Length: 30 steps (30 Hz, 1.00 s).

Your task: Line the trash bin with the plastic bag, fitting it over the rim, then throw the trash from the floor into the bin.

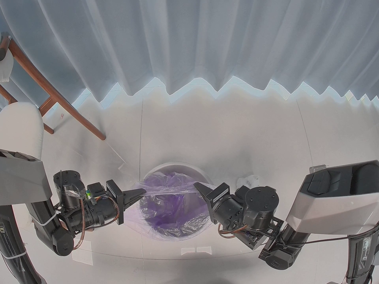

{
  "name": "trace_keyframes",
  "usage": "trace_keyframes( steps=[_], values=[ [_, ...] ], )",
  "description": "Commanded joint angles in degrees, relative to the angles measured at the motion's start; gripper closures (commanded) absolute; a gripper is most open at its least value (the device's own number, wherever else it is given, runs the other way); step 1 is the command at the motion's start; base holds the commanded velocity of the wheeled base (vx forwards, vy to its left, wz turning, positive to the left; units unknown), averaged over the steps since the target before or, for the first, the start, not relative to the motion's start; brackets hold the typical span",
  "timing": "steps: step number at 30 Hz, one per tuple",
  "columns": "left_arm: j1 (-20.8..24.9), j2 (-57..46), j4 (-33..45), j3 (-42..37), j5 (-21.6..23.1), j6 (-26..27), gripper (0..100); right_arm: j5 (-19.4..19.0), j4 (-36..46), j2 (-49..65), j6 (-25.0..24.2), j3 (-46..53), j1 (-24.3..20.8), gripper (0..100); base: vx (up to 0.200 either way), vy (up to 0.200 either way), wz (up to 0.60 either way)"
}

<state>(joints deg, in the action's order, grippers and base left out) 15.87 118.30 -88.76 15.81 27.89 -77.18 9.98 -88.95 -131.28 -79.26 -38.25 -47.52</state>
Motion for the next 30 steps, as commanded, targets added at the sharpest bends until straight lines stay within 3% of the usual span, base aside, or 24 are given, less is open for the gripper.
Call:
trace_keyframes(
  steps=[1,16,22,25,30],
  values=[
    [-0.2,-0.4,0.0,-0.1,0.0,-0.2,100,0.0,-0.5,0.1,0.0,0.0,0.1,100,0.0,0.0,0.0],
    [0.5,-0.1,0.0,0.1,-0.1,0.5,100,0.0,-0.4,-0.1,0.1,0.2,0.2,100,0.2,0.0,0.0],
    [-0.4,1.0,0.1,3.0,0.0,-0.3,100,-0.2,-0.1,-0.4,0.2,-0.6,1.6,100,0.0,0.0,0.0],
    [-1.4,1.6,0.1,5.2,0.3,-0.9,100,-2.9,0.9,-0.5,0.7,-1.8,3.2,100,0.0,0.0,0.0],
    [-0.9,4.4,0.1,7.8,0.3,-0.9,100,-3.9,7.1,-0.6,0.7,-6.4,5.5,100,0.0,0.0,0.0]
  ],
)
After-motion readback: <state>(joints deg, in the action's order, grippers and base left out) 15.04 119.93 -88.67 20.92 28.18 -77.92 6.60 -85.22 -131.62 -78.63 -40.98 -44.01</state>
